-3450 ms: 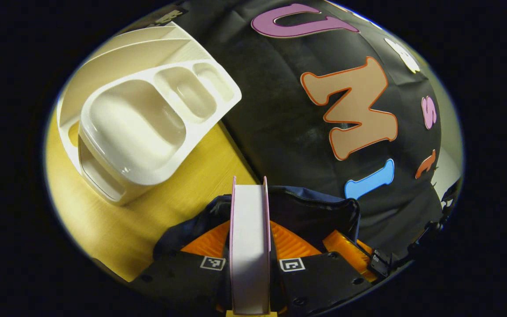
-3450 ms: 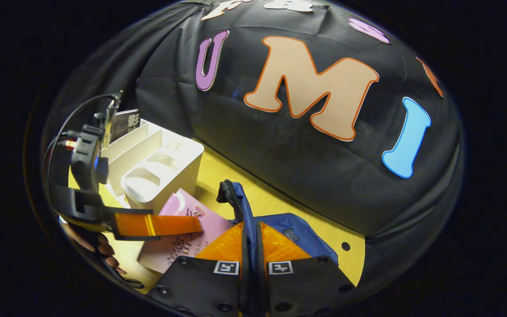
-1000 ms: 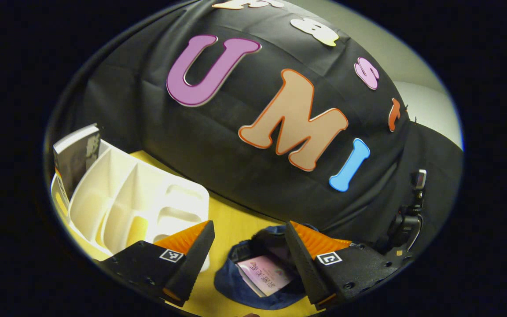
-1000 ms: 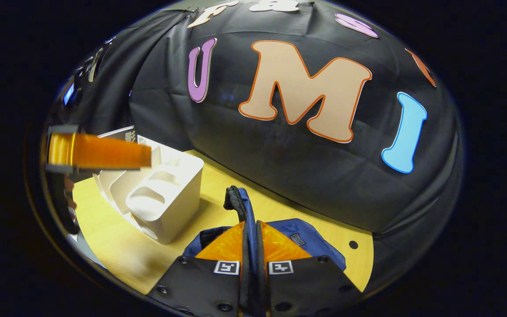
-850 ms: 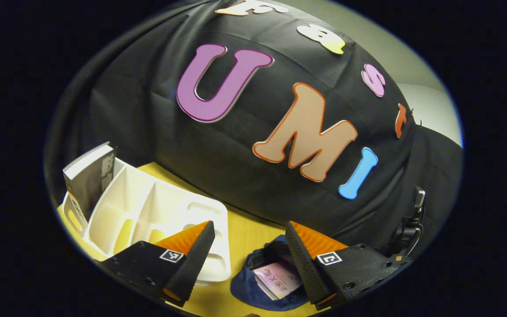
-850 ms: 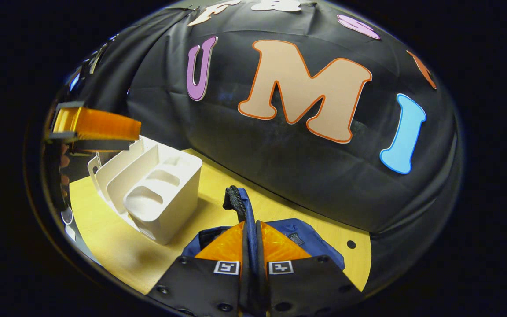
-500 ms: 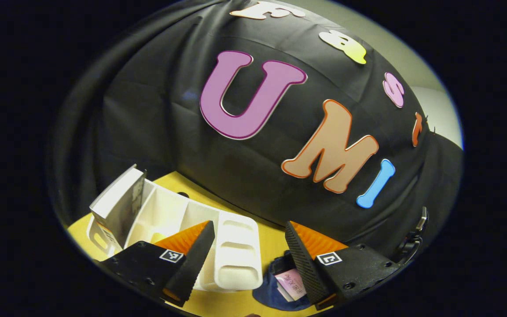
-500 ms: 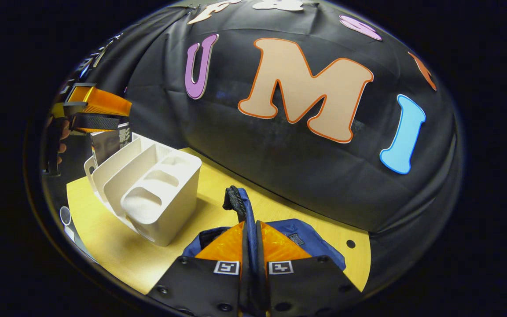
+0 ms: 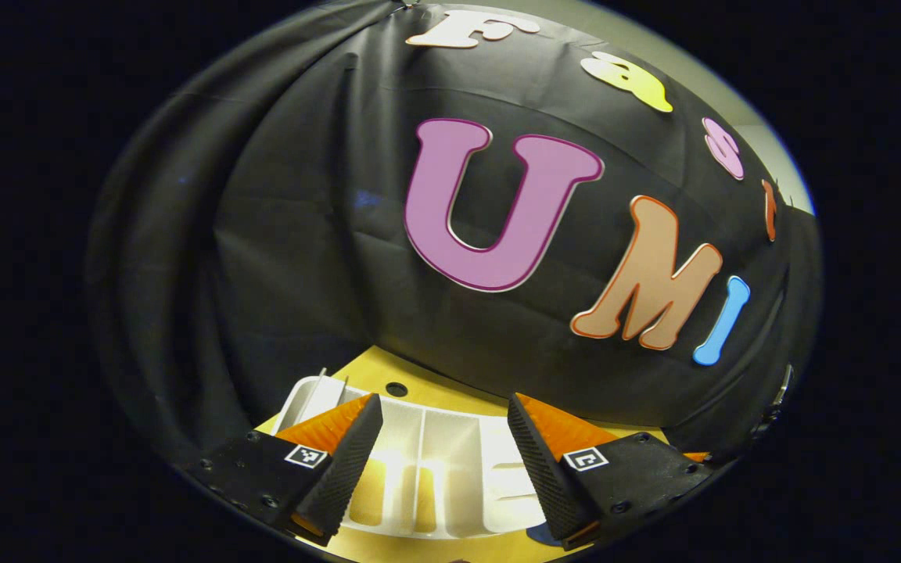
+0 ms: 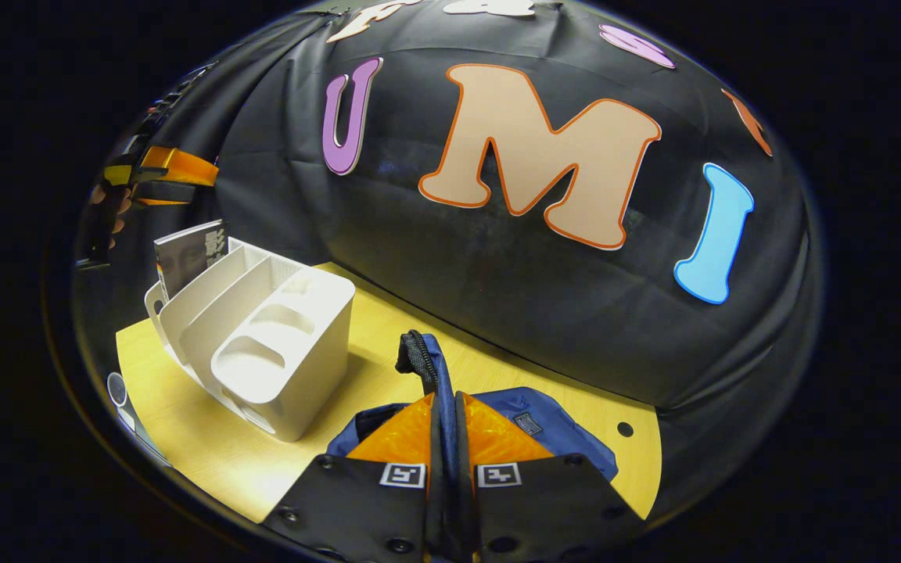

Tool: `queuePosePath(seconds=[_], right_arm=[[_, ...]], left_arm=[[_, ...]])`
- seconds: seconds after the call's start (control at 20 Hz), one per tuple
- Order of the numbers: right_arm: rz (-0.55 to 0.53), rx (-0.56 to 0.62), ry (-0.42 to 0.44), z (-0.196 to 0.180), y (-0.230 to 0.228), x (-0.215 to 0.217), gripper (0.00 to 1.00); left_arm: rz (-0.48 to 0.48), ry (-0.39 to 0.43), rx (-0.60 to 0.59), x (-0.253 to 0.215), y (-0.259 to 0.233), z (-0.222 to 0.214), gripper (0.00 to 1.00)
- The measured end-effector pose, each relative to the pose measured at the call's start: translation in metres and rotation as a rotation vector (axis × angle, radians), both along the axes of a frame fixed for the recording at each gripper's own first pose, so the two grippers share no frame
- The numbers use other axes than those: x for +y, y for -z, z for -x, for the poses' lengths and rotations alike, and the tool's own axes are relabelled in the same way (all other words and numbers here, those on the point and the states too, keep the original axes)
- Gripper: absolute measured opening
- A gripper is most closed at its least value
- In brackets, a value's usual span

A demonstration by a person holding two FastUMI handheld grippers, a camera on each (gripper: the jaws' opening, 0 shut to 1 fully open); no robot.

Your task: Open the schoolbag, grab two books from the bookshelf and put them into the schoolbag.

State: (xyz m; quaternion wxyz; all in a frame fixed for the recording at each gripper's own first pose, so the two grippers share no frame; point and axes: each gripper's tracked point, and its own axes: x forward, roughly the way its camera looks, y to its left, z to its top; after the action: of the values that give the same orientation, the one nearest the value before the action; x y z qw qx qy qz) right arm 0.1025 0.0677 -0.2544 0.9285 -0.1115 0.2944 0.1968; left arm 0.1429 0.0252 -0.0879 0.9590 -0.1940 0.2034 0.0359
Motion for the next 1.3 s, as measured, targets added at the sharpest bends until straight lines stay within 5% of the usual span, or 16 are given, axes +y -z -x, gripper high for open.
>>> queuePosePath(seconds=[0.25,1.0,1.3], right_arm=[[0.005,0.004,0.000,0.000,0.002,0.001,0.10],[0.042,0.021,-0.001,0.002,0.008,-0.001,0.10],[0.045,0.032,-0.006,0.004,0.011,0.003,0.10]], left_arm=[[-0.085,0.009,0.084,0.035,0.024,-0.004,0.93],[-0.145,0.118,0.446,0.072,0.130,-0.005,0.92],[-0.135,0.143,0.528,0.069,0.144,0.001,0.78]])
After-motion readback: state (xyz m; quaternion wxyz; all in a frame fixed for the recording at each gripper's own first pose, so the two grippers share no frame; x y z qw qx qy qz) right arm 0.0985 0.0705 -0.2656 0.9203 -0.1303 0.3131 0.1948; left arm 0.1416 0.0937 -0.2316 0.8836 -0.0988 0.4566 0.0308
